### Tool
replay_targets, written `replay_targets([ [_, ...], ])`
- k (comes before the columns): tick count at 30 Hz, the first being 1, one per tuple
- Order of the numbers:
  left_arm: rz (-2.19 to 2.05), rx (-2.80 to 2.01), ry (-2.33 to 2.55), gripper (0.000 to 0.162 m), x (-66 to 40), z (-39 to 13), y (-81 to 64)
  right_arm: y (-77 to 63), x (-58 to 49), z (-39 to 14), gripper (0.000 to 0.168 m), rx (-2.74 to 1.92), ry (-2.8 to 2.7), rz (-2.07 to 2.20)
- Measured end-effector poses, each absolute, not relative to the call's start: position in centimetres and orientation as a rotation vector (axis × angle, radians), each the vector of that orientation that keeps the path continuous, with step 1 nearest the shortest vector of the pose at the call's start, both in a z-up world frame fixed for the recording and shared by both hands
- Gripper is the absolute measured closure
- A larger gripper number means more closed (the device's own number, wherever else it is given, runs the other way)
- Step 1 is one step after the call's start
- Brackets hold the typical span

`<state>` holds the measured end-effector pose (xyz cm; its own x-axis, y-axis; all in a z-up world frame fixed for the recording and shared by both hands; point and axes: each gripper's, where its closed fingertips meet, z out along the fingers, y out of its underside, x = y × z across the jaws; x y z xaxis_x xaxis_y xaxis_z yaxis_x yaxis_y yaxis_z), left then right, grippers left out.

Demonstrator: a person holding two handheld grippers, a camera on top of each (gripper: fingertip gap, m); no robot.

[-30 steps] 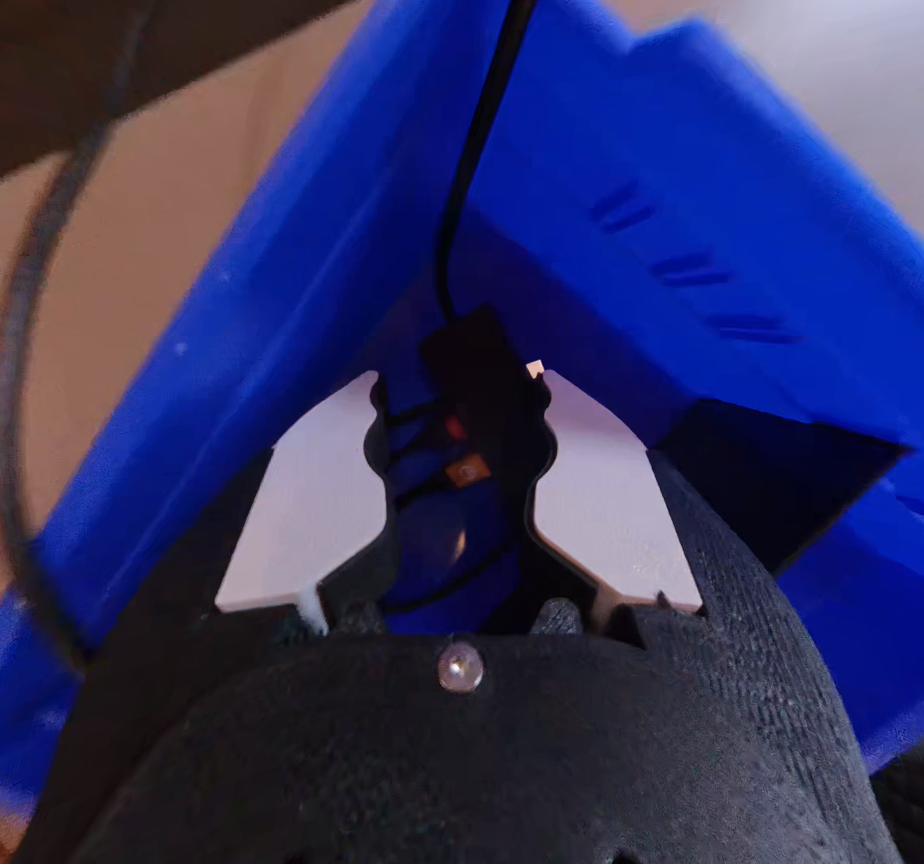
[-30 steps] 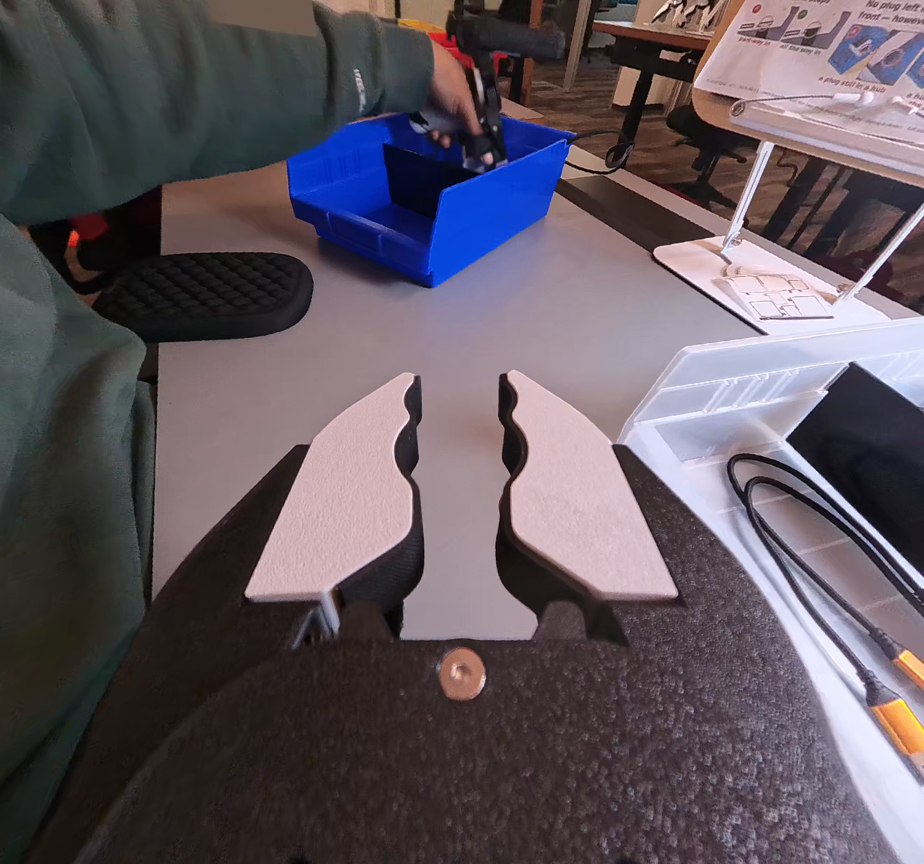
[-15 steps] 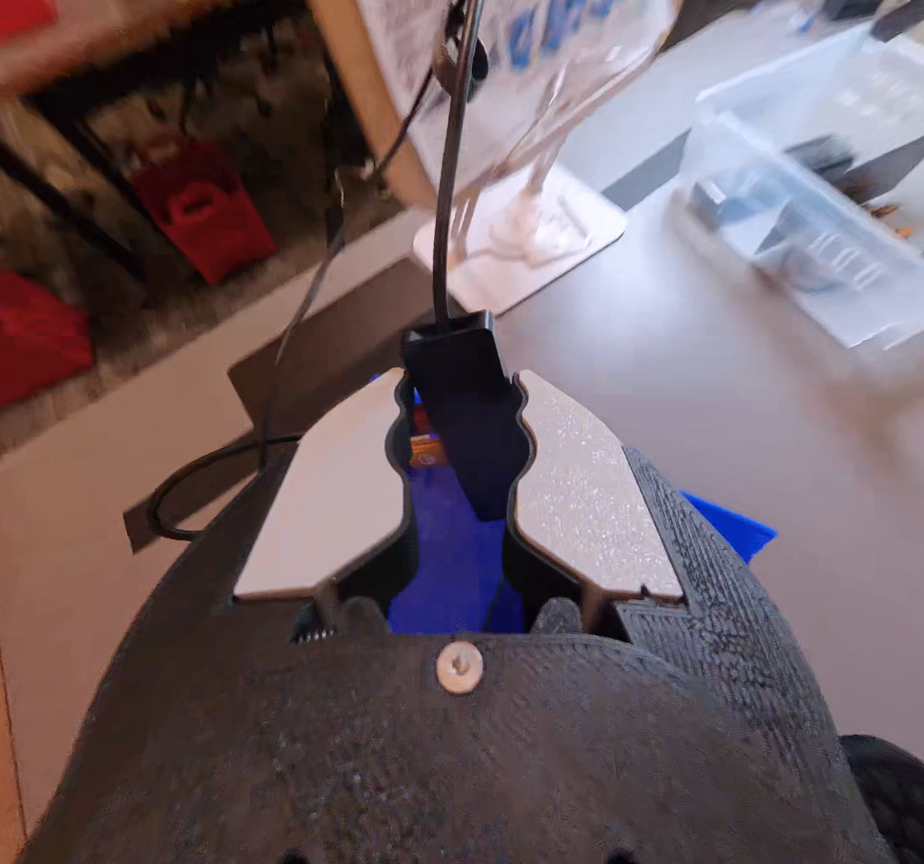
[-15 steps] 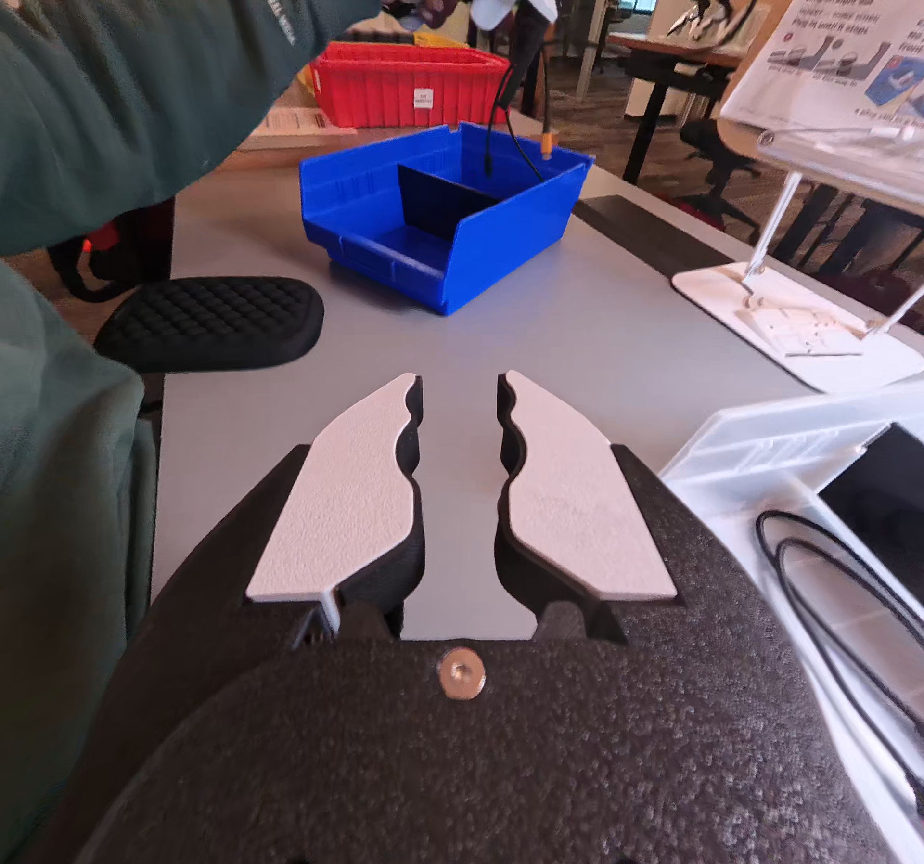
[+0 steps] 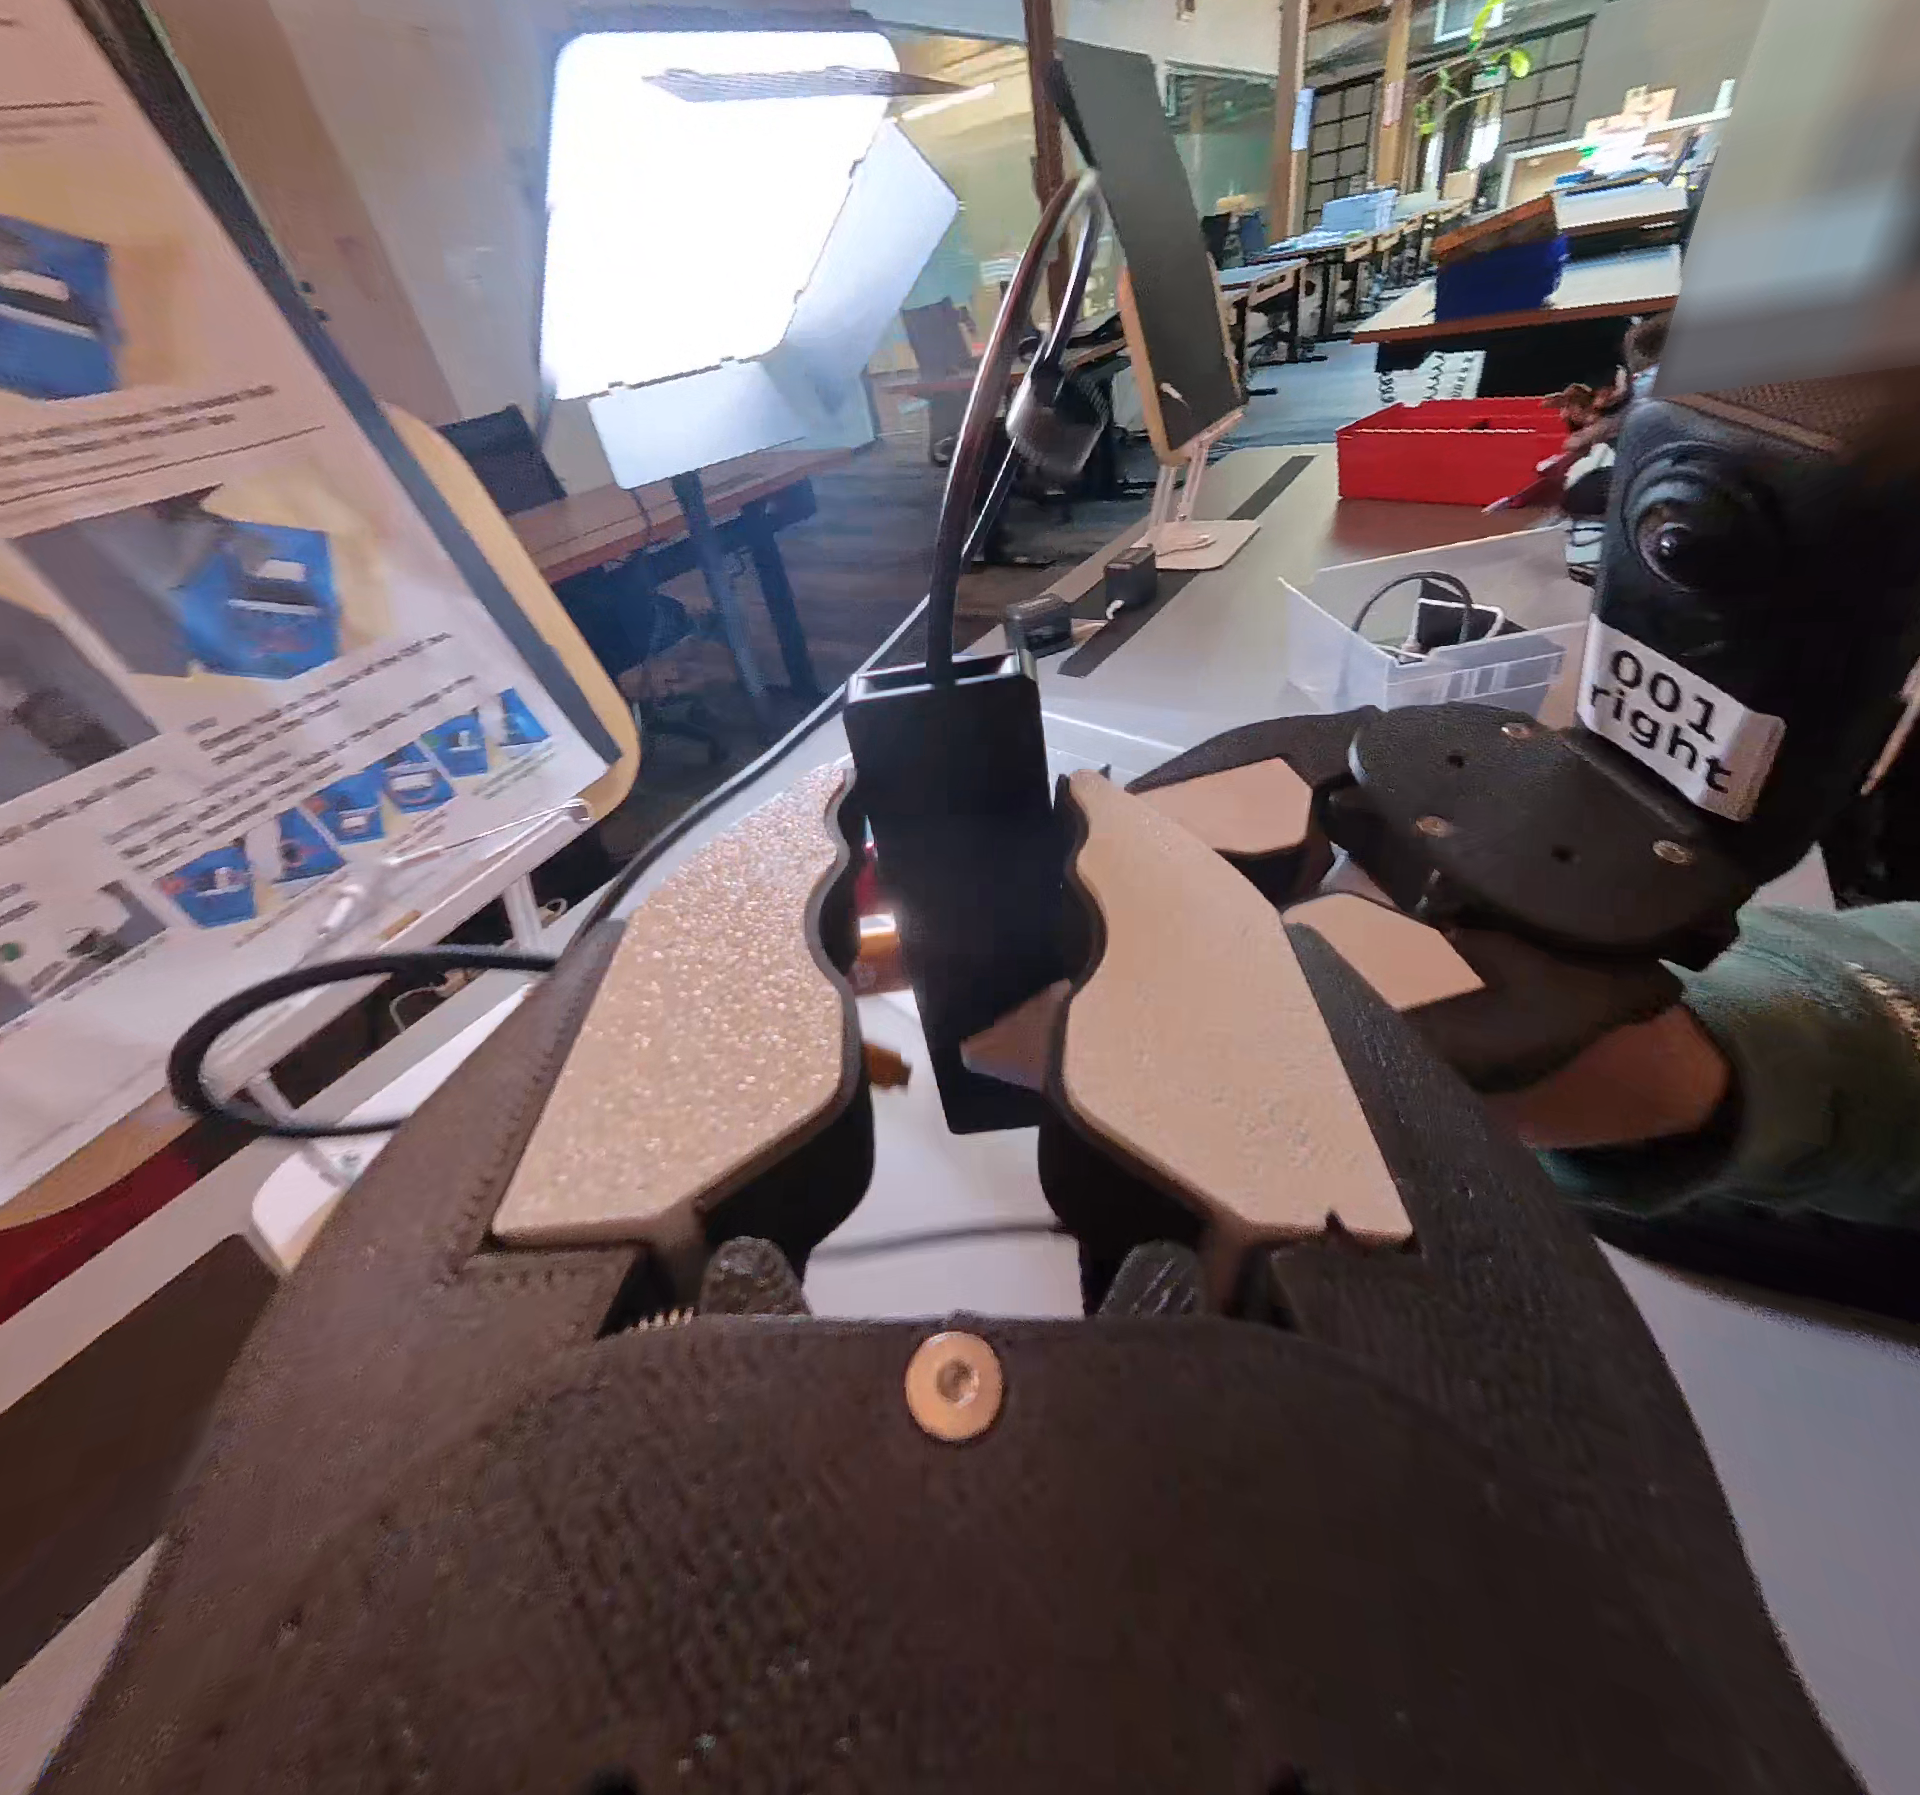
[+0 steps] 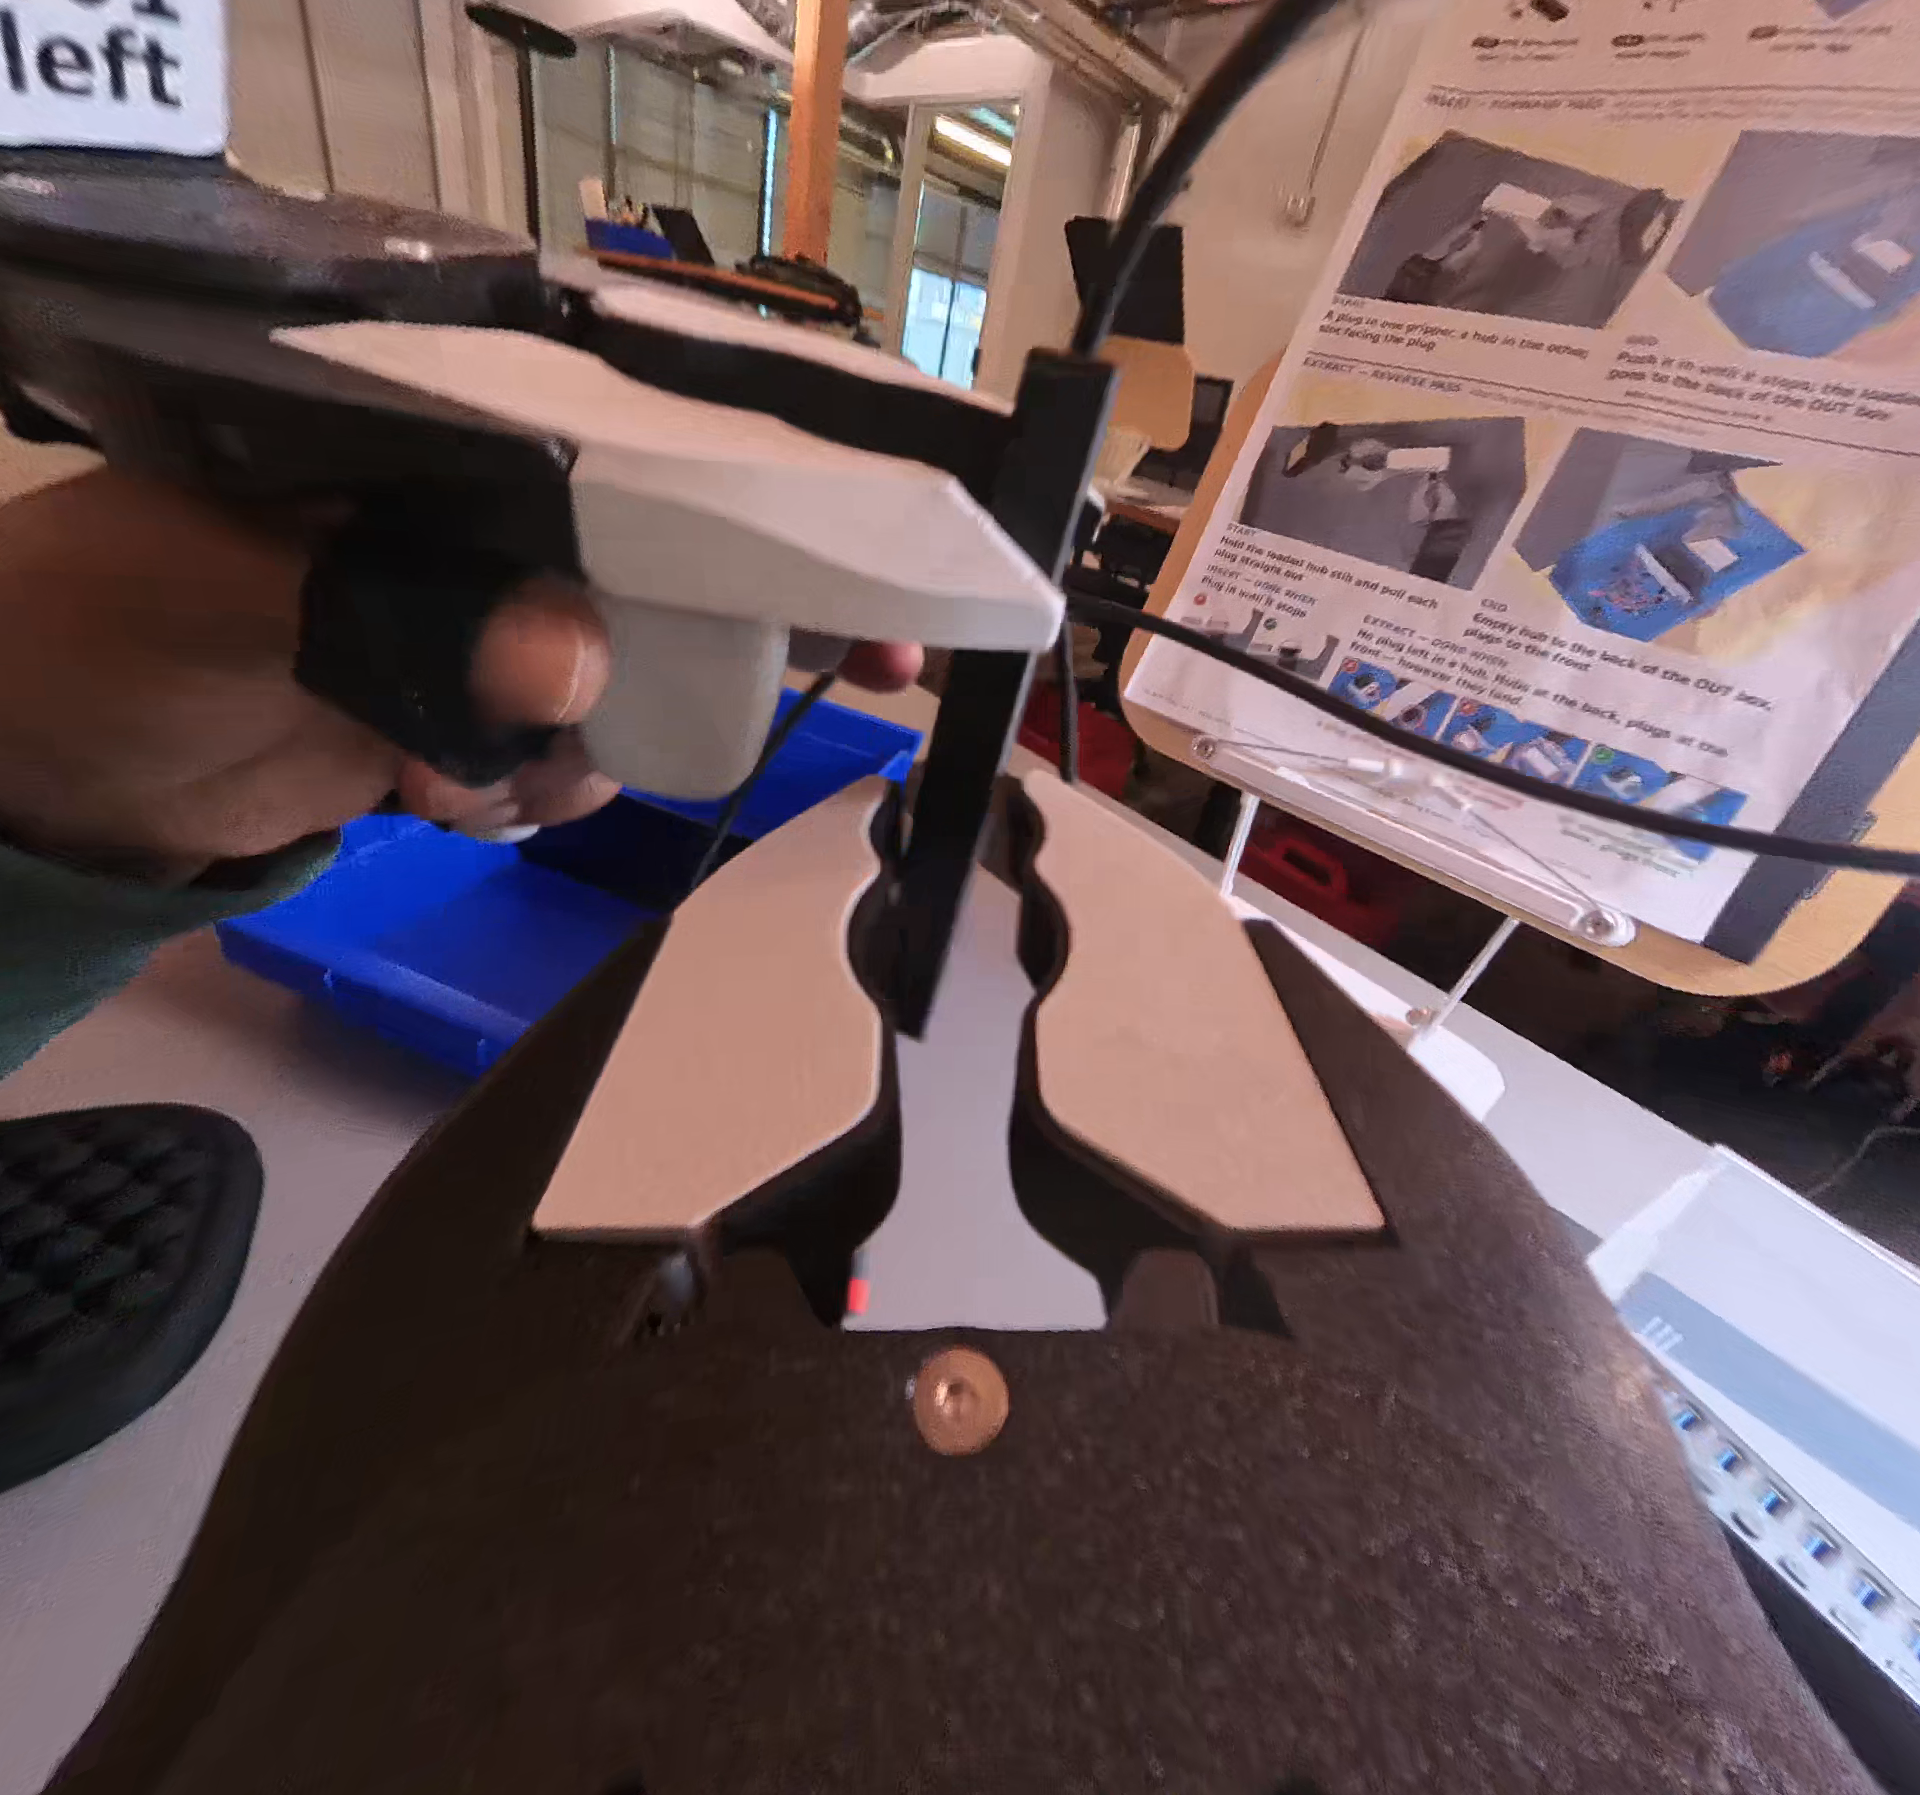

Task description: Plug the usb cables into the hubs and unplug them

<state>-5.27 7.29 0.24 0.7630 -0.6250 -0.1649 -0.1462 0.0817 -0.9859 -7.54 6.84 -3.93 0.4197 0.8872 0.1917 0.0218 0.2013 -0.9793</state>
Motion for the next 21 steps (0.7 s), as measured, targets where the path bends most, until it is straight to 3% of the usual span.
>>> replay_targets([
  [6,-0.564,-1.446,0.774,0.132,-1.9,-1.1,5.6,6.5,-3.9,-5.4,0.157,-1.157,-1.067,0.928],
  [10,-0.429,-1.477,0.954,0.125,-2.4,-3.0,3.6,4.3,-1.6,-7.8,0.157,-1.152,-1.237,1.147],
  [17,-0.231,-1.701,1.398,0.130,-2.5,-11.5,0.3,-0.2,-1.3,-13.0,0.157,-1.122,-1.569,1.136],
  [19,-0.292,-1.707,1.476,0.150,-1.9,-13.3,-0.9,-1.0,-1.7,-13.8,0.157,-1.108,-1.632,1.100],
  [21,-0.339,-1.710,1.460,0.153,-2.0,-13.9,-1.3,-1.2,-1.8,-14.3,0.157,-1.102,-1.664,1.092],
])
